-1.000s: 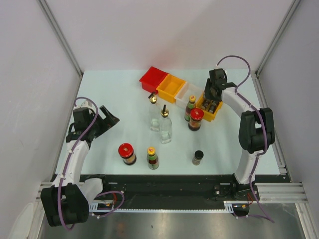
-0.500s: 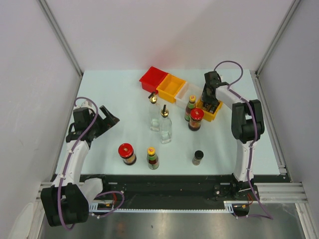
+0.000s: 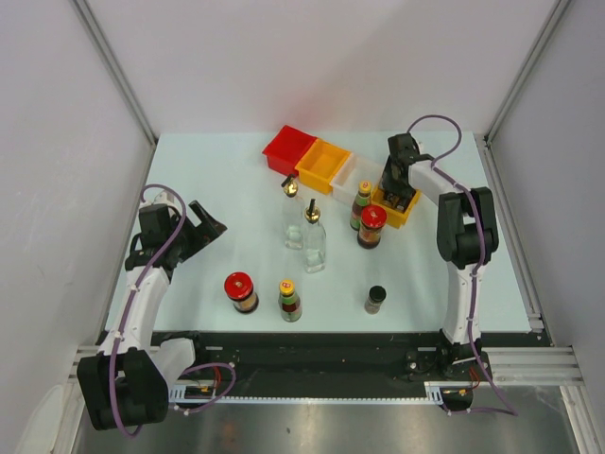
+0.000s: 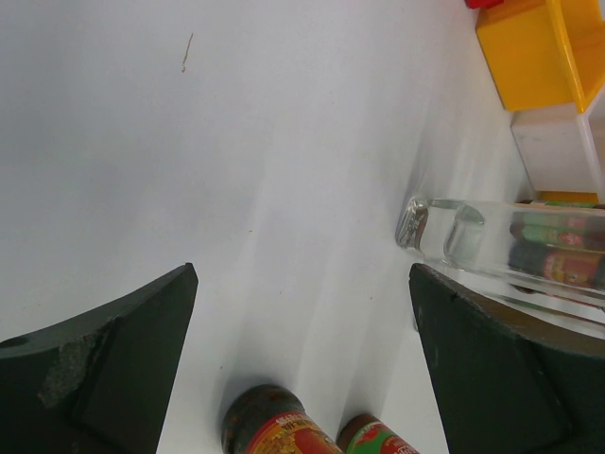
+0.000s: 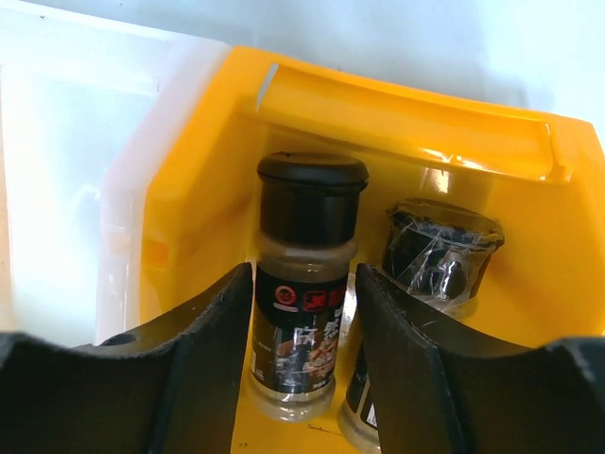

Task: Organize the condiment bottles
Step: Pick up the bottle from the storage box.

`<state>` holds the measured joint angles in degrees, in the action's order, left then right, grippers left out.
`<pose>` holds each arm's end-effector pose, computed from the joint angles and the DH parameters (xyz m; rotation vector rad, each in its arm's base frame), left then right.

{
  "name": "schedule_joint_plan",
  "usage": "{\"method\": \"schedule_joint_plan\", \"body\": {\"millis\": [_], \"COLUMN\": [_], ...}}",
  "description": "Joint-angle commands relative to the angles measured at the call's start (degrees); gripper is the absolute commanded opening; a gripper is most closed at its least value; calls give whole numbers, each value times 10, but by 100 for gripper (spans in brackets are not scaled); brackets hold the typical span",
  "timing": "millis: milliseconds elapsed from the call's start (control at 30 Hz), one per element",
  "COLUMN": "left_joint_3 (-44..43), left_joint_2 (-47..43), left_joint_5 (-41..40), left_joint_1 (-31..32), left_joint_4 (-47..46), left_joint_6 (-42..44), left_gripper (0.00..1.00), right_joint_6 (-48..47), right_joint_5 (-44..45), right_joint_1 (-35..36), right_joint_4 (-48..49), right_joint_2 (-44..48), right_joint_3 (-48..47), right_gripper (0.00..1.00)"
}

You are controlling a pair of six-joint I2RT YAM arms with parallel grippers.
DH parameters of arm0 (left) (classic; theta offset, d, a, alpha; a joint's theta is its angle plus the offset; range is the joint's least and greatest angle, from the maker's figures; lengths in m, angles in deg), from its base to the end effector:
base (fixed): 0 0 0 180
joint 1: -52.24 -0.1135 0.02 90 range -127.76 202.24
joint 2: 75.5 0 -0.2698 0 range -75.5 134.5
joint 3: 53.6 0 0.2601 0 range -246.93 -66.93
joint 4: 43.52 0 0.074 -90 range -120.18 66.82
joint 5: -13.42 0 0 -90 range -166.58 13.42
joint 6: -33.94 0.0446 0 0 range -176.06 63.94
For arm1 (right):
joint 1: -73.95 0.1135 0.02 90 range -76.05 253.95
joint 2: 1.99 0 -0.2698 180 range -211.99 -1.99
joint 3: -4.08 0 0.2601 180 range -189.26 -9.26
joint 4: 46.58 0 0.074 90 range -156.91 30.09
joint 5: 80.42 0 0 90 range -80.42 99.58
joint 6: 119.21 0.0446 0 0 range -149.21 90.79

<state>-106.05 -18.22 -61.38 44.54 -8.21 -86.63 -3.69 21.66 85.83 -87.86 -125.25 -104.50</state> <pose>0.2224 0.0183 0.2431 -0.6162 2.2092 -0.5103 0.4769 0.0908 0.1757 0.3794 2.4867 -0.0052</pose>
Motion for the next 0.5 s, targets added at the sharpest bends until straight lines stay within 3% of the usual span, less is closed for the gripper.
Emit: {"method": "schedule_joint_plan", "body": {"millis": [0,167,233,467], "left_joint_3": [-2,-1,-1,0], "left_joint_2": [-3,-4,-4,-6], "left_joint_5": [0,-1,0,0], "left_joint_1": [-4,-4,-4,-4], "left_joint_4": [-8,-8,-9,-8], "left_joint_6": [-3,-4,-4,-4], "left_gripper": [100,100,100,100], "right_joint_6": [3,8,13,23], "right_joint_5": [15,21,23,29], "right_joint_1": [-4,-6,-8,-11], "right_joint_4": [-25,-35,-34,-23], "right_joint_2": [-37,-50,-53,-41], "right_joint_3": [1,4,10,34], "right_gripper": [57,61,58,7]}}
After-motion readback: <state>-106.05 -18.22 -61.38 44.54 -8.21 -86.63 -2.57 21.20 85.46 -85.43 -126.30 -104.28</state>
